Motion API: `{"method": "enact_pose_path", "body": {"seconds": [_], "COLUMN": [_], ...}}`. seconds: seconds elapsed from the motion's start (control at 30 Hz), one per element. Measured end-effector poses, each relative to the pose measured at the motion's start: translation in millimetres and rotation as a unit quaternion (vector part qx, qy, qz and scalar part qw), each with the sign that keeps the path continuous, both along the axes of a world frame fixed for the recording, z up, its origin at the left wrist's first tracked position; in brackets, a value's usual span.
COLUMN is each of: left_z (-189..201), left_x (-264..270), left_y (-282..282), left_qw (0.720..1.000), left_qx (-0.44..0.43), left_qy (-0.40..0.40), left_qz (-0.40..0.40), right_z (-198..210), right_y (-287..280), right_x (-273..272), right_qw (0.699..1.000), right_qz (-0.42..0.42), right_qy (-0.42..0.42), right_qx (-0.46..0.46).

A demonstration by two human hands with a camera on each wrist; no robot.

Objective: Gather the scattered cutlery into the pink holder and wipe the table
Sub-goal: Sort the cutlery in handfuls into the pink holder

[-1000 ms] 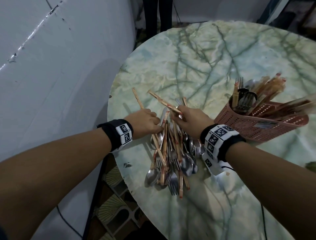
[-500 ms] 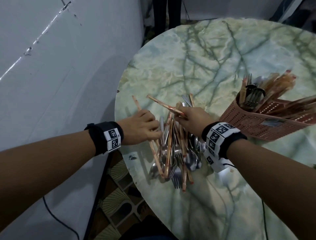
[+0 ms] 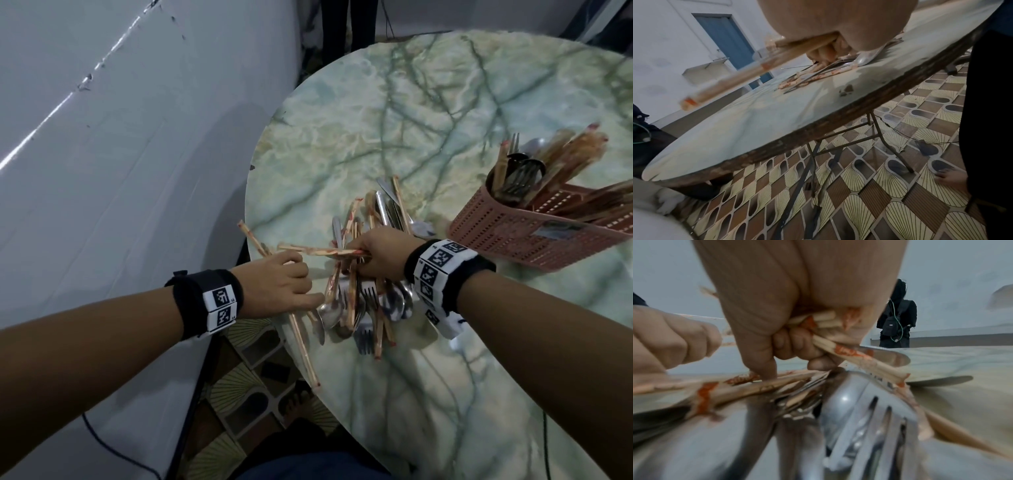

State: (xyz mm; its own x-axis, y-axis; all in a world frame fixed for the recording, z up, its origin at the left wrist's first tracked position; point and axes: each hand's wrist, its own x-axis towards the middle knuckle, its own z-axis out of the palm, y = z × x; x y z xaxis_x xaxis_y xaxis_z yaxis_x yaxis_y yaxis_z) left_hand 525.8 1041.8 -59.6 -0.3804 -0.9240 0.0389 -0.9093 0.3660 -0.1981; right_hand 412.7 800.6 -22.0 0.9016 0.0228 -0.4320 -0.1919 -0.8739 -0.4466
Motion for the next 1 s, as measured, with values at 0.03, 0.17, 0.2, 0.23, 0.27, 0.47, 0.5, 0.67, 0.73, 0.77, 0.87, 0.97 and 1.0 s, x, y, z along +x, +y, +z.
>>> {"method": "enact_pose_path", "body": {"seconds": [0.03, 0.17, 0.2, 0.23, 0.27, 0.47, 0.5, 0.67, 0.73, 0.77, 0.87, 0.97, 1.0], "left_z": [-2, -4, -3, -2, -1, 3, 2, -1, 0, 1, 10, 20, 23], "left_x": [-1, -6, -8, -10, -12, -21, -22, -24, -25, -25, -24, -22, -21], "left_y": [0, -8, -12, -15, -19, -37, -39, -39, -39, -41, -52, -62, -65], "left_qw": [1.000, 1.000, 0.999, 0.999, 0.999, 0.999, 0.999, 0.999, 0.998, 0.997, 0.998, 0.997, 0.997], "left_qx": [0.008, 0.020, 0.018, 0.017, 0.015, -0.016, -0.020, 0.029, 0.056, 0.059, 0.036, 0.028, 0.025], "left_qy": [0.000, 0.019, 0.025, 0.030, 0.032, 0.030, 0.029, 0.029, 0.038, 0.045, 0.053, 0.051, 0.044], "left_qz": [0.002, 0.011, 0.012, 0.011, 0.007, -0.024, -0.026, -0.029, -0.020, -0.018, -0.030, -0.055, -0.058], "right_z": [1, 4, 4, 5, 6, 2, 1, -7, -8, -8, -8, -8, -7], "right_y": [0, -3, -5, -6, -8, -18, -19, -21, -20, -20, -19, -17, -17], "right_x": [1, 0, -1, -2, -3, -6, -6, -5, -5, -4, -3, 0, 0], "right_qw": [1.000, 0.999, 0.998, 0.998, 0.998, 0.990, 0.988, 0.977, 0.976, 0.976, 0.979, 0.981, 0.981], "right_qz": [0.000, -0.004, -0.007, -0.009, -0.011, -0.043, -0.047, -0.055, -0.051, -0.050, -0.048, -0.048, -0.053], "right_qy": [-0.007, -0.026, -0.032, -0.037, -0.040, -0.132, -0.146, -0.208, -0.213, -0.211, -0.198, -0.187, -0.186], "right_qx": [-0.015, -0.044, -0.046, -0.046, -0.047, -0.032, -0.026, 0.004, -0.002, -0.003, -0.007, -0.015, -0.017]}}
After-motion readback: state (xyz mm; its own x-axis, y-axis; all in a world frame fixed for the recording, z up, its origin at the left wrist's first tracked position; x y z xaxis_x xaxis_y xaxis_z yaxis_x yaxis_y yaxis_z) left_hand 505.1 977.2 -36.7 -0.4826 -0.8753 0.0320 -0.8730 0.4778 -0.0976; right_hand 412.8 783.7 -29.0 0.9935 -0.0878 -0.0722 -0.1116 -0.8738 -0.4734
